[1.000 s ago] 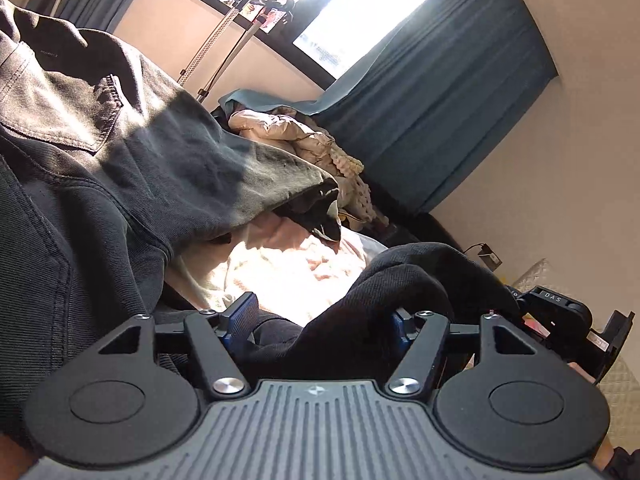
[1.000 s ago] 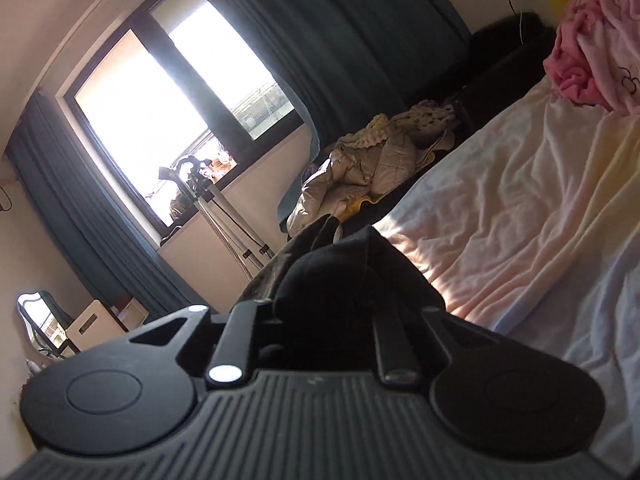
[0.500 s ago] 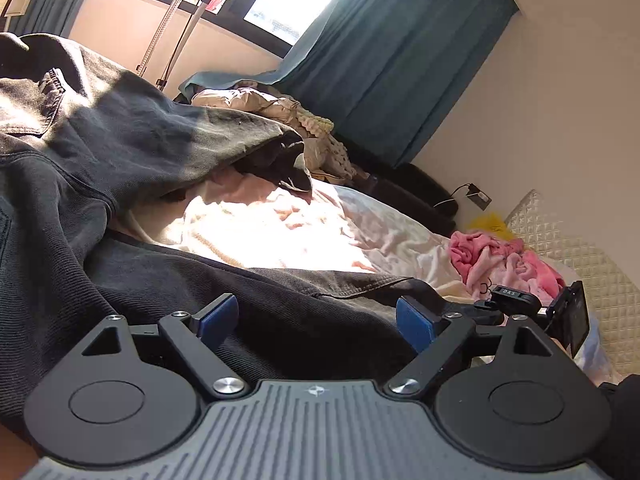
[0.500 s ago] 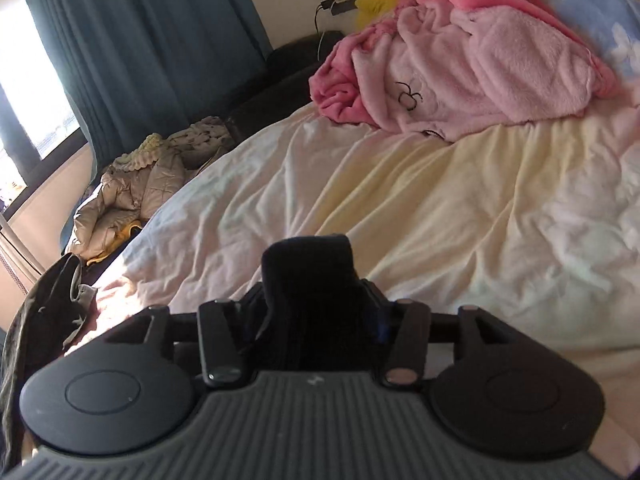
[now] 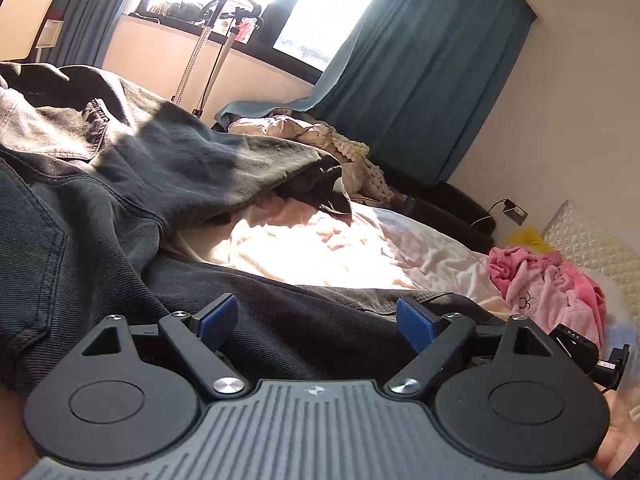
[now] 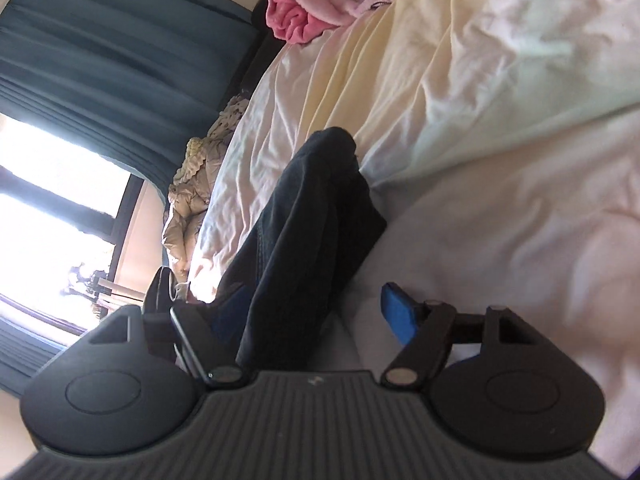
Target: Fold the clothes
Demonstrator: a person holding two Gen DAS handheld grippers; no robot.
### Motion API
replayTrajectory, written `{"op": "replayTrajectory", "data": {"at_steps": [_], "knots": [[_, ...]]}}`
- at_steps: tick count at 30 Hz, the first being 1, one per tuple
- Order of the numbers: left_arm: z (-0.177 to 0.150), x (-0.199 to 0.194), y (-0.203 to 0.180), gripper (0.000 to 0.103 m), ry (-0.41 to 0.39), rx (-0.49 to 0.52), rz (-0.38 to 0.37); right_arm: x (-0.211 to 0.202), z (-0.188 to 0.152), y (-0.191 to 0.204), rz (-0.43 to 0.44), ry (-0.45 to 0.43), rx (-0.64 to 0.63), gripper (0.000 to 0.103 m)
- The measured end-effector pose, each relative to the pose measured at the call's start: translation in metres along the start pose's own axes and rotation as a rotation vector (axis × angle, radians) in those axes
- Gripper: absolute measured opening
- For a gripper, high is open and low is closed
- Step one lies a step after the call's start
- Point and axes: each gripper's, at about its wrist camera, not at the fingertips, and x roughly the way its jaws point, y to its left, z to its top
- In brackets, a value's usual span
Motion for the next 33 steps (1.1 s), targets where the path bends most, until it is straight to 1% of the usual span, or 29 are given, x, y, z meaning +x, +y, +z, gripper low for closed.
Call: {"op": "replayTrajectory", "data": {"at_steps": [1,3,4,6,8,9,10,11,13,14,16,19,22,24,26,27,28,29,30,31,32,33], "knots": [[0.002,-0.005,0.001,0.088,-0.012,-0.011,0.017,0.008,-0.002,0.005,0.008,0.023,-0.031,0.074],[0.005,-0.014,0.006,0.088,-0.042,-0.048,0.046,0.02,-0.002,0.009,-0.006,0.034,-0.074,0.072],[0.006,-0.016,0.008,0.088,-0.052,-0.06,0.059,0.025,-0.001,0.011,-0.007,0.031,-0.091,0.068],[0.007,-0.016,0.01,0.088,-0.07,-0.075,0.084,0.031,0.004,0.011,0.022,-0.006,-0.11,0.064],[0.007,-0.013,0.01,0.088,-0.086,-0.069,0.106,0.039,0.01,0.009,0.043,-0.018,-0.115,0.056],[0.007,-0.01,0.008,0.088,-0.091,-0.053,0.114,0.043,0.013,0.009,0.042,-0.019,-0.124,0.043],[0.006,-0.007,0.007,0.088,-0.094,-0.039,0.122,0.046,0.015,0.009,0.041,-0.02,-0.134,0.021],[0.005,-0.005,0.007,0.089,-0.096,-0.038,0.126,0.047,0.015,0.009,0.046,-0.029,-0.149,0.013],[0.004,-0.003,0.011,0.088,-0.107,-0.072,0.124,0.043,0.015,0.014,0.066,-0.052,-0.158,0.009],[0.005,-0.002,0.013,0.088,-0.114,-0.086,0.123,0.038,0.014,0.019,0.075,-0.071,-0.164,0.009],[0.006,-0.006,0.015,0.088,-0.142,-0.091,0.131,0.023,0.013,0.035,0.104,-0.126,-0.191,0.008],[0.009,-0.014,0.014,0.088,-0.175,-0.1,0.13,-0.009,0.007,0.062,0.138,-0.211,-0.243,0.007],[0.013,-0.024,0.012,0.088,-0.206,-0.11,0.121,-0.059,-0.01,0.089,0.172,-0.323,-0.302,0.007],[0.015,-0.031,0.011,0.088,-0.23,-0.117,0.115,-0.085,-0.024,0.109,0.177,-0.401,-0.37,0.007],[0.018,-0.033,0.014,0.088,-0.224,-0.143,0.104,-0.107,-0.038,0.129,0.179,-0.481,-0.451,0.007],[0.019,-0.034,0.015,0.088,-0.218,-0.155,0.1,-0.107,-0.04,0.139,0.19,-0.491,-0.503,0.008],[0.019,-0.032,0.017,0.088,-0.213,-0.158,0.1,-0.1,-0.039,0.145,0.191,-0.482,-0.547,0.008],[0.019,-0.031,0.018,0.088,-0.209,-0.162,0.101,-0.092,-0.036,0.146,0.166,-0.475,-0.55,0.009],[0.019,-0.029,0.019,0.088,-0.204,-0.164,0.102,-0.083,-0.034,0.146,0.141,-0.465,-0.55,0.014],[0.019,-0.027,0.02,0.088,-0.199,-0.164,0.105,-0.068,-0.028,0.141,0.112,-0.433,-0.534,0.03],[0.018,-0.023,0.021,0.088,-0.191,-0.161,0.104,-0.048,-0.02,0.132,0.083,-0.389,-0.516,0.042],[0.018,-0.02,0.021,0.088,-0.184,-0.159,0.104,-0.035,-0.015,0.122,0.062,-0.372,-0.503,0.066]]}}
